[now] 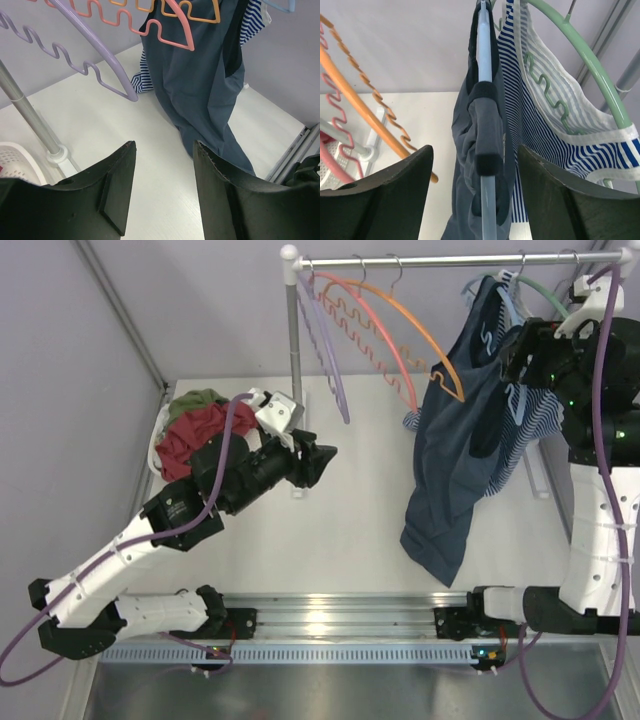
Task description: Place the tank top on the hanger
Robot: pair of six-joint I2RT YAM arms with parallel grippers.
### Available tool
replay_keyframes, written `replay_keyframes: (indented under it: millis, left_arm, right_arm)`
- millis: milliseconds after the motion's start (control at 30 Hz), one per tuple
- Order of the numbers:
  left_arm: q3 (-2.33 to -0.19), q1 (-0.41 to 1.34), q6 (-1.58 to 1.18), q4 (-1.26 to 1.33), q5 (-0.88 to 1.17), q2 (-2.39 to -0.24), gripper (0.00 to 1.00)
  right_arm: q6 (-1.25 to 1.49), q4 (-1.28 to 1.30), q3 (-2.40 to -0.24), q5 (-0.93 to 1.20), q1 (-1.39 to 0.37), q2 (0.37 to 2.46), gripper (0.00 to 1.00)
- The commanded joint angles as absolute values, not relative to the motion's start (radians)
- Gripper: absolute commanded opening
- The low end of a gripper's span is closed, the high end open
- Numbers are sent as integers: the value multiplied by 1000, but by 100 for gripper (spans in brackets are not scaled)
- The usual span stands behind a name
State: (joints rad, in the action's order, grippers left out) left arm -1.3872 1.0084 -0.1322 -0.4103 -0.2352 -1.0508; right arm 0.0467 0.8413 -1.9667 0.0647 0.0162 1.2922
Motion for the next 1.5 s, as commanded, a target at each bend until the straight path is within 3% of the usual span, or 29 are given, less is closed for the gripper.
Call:
replay_keyframes:
  millis: [0, 267, 533, 933, 1467]
  left_arm:
    - [-1384, 1003, -146, -371, -229, -1029, 54]
    - [-1365, 1003, -161, -371, -239, -1009, 54]
    - [-1330, 1003, -198, -370, -255, -983, 54]
    - [-1148, 1005, -316, -342, -308, -914, 54]
    - [-930, 1003, -410, -316, -350, -922, 54]
  right_arm:
    - [72, 838, -1964, 87, 26, 1233, 68]
    - [132, 876, -1904, 187, 26, 1111, 100]
    - [227, 899, -1701, 382, 8, 933, 100]
    - [279, 902, -1330, 477, -28, 693, 100]
    - [261, 831, -994, 344, -80, 535, 100]
